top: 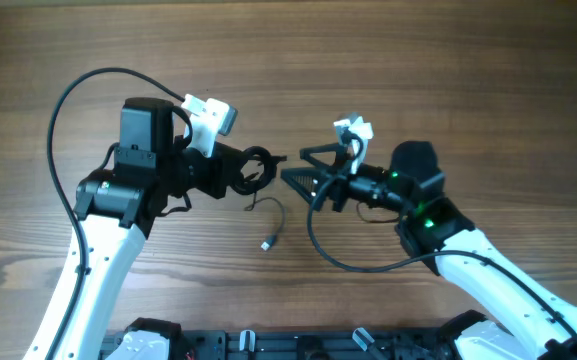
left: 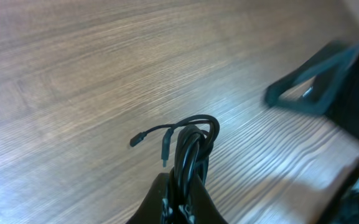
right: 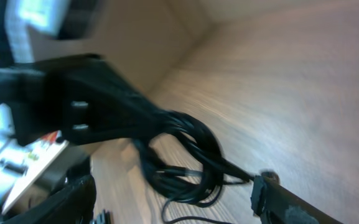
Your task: Untangle cables
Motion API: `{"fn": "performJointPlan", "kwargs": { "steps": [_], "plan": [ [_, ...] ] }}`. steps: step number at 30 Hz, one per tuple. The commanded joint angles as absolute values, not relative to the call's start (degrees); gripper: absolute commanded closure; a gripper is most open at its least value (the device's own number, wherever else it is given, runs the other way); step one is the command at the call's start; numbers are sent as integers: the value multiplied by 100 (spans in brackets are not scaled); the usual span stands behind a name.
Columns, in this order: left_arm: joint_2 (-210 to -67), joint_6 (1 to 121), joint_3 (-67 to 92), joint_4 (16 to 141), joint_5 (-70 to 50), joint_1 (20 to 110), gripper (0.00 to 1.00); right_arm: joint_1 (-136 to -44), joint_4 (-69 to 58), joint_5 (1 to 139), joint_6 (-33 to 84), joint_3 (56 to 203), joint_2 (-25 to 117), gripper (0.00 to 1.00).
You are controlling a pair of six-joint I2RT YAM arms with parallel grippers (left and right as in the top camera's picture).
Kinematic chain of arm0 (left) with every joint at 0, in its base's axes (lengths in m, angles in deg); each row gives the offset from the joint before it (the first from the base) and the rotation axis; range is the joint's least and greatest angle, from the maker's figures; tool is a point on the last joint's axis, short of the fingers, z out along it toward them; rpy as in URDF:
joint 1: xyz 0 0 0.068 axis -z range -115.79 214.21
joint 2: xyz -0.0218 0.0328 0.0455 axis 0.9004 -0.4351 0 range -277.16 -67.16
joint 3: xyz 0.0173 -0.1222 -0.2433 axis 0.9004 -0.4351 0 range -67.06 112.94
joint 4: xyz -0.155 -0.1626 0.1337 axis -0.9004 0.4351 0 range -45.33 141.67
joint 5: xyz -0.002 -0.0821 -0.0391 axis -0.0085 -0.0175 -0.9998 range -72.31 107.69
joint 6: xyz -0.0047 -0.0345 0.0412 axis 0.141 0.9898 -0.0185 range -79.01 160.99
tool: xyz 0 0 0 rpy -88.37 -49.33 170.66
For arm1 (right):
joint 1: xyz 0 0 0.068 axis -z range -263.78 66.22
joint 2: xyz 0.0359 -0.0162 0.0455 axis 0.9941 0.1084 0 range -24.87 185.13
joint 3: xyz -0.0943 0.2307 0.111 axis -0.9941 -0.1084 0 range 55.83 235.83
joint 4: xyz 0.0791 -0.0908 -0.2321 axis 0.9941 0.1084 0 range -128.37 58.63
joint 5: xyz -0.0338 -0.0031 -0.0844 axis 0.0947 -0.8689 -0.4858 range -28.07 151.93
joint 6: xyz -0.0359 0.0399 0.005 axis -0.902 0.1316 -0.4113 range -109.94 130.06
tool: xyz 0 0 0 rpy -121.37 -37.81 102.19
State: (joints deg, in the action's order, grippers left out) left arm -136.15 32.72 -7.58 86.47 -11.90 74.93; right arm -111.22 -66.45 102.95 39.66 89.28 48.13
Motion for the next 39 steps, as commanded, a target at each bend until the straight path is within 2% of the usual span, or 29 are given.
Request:
{"fn": "performJointPlan", "kwargs": {
  "steps": [1,3,6,11,13,14,15,16,17,19,22,24,25,27,28,29,30,36,38,39],
  "plan": [
    [-13556,1882,-672,8669,-1454,7484,96,-10995,-6514,11134,2849,8930,4730,18],
    [-13556,1543,-672,8664,-2331,7486,96,-10995,-6140,11140,2801,8930,4754,19],
    [-13556,1543,-672,8719,-3004,7486,96,-10998,-6214,11300,2744,8930,4780,22],
    [-13558,1545,-672,8896,-3701,7506,96,-11006,-6234,11816,2506,8930,4793,38],
    [-13576,1545,-672,8933,-3738,7685,96,-11006,-6236,11862,2508,8930,4793,66],
    [-13606,1545,-672,8920,-3734,7823,96,-11006,-6234,11860,2517,8930,4793,84],
    [-13645,1547,-672,8907,-3710,7904,96,-11006,-6234,11860,2526,8930,4793,95],
    [-13696,1578,-672,8909,-3546,7939,93,-11006,-6234,11853,2574,8930,4793,96],
    [-13726,1593,-672,8911,-3297,7936,73,-11006,-6230,11739,2799,8930,4793,96],
    [-13729,1814,-672,8903,-2864,7936,0,-11006,-6234,11394,3700,8930,4793,96],
    [-13731,3012,-672,8848,-2289,7936,0,-11006,-6245,11075,4519,8930,4793,96],
    [-13731,4848,-672,8577,-1491,7936,0,-11006,-6273,11031,4723,8930,4793,95],
    [-13731,5410,-672,8540,-1478,7939,0,-11006,-6280,10963,4869,8930,4793,96],
    [-13733,5930,-672,8555,-1478,7949,0,-11006,-6284,10821,5147,8930,4793,96],
    [-13737,5930,-672,8531,-1463,7947,8,-11006,-6286,10824,5251,8930,4793,96],
    [-13781,5989,-672,8518,-1459,7949,39,-11006,-6286,10821,5297,8930,4793,96],
    [-13822,6098,-672,8520,-1456,7949,54,-11006,-6289,10817,5332,8930,4793,96],
    [-14596,6395,-672,8358,-1461,8352,60,-11006,-6317,10668,5363,8930,4793,95],
    [-14681,6395,-672,8179,-1463,8419,51,-11006,-6319,10625,5365,8930,4793,96],
    [-14677,6393,-672,8120,-1465,8419,50,-11006,-6319,10625,5363,8930,4793,95]
  ]
}}
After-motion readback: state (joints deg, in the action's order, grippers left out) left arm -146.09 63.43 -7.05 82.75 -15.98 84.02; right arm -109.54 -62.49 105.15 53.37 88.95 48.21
